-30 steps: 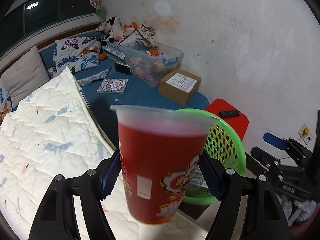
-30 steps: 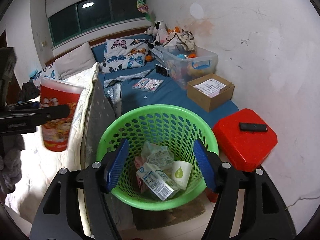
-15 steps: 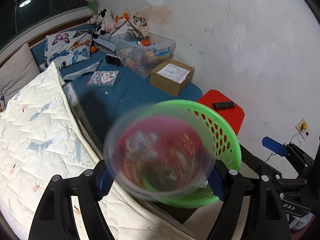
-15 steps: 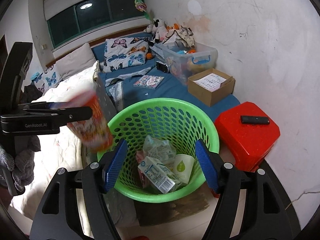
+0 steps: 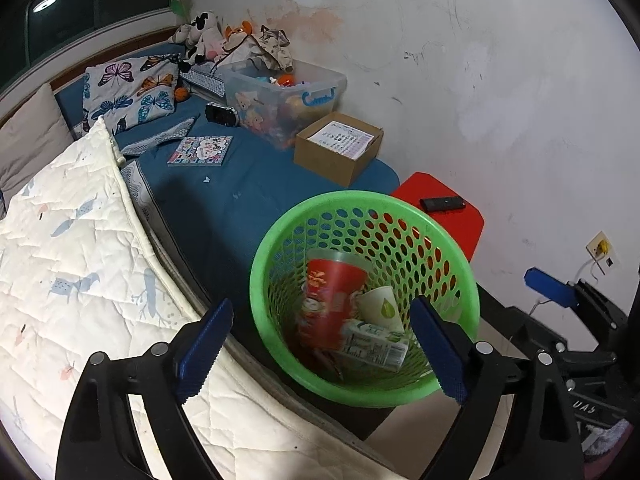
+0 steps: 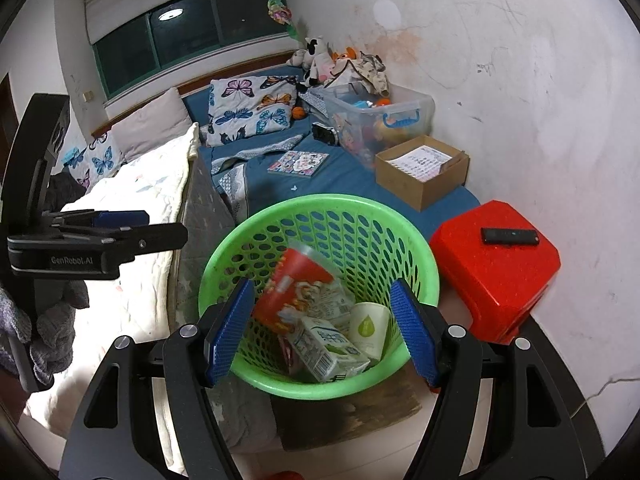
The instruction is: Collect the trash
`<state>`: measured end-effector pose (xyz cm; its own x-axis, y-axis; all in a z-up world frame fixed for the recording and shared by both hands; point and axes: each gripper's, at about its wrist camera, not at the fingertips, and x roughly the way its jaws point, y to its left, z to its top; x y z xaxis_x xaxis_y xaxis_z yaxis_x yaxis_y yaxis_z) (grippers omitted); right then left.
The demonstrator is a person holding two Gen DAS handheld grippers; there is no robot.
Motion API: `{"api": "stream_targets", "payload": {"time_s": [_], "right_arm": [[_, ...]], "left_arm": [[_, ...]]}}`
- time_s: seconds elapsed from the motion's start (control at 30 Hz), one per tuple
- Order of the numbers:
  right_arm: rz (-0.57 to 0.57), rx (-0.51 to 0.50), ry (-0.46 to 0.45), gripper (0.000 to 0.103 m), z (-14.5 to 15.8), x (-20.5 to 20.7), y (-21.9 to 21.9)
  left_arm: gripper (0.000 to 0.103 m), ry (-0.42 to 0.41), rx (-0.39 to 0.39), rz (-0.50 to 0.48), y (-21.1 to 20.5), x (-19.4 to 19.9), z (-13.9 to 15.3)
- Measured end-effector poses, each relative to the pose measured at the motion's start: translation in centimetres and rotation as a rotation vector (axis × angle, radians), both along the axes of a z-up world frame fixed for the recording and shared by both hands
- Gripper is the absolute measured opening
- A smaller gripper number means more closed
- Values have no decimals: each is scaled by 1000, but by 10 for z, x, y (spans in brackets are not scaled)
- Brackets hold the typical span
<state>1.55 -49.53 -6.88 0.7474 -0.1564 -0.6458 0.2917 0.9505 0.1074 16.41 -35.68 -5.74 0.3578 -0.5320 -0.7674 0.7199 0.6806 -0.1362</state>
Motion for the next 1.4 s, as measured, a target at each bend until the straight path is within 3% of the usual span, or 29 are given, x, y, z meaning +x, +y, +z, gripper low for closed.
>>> {"api": "stream_targets", "payload": {"time_s": [0.4, 0.9, 1.4], "right_arm": [[21, 14, 8, 72, 0, 0, 14], [93, -8, 27, 84, 8, 8, 65], [142, 6, 30, 89, 14, 17, 109]], "left_arm": [[91, -39, -12, 69, 42, -3, 6], [94, -161, -40, 155, 105, -33, 28], [94, -163, -56, 306, 184, -47, 27]]}}
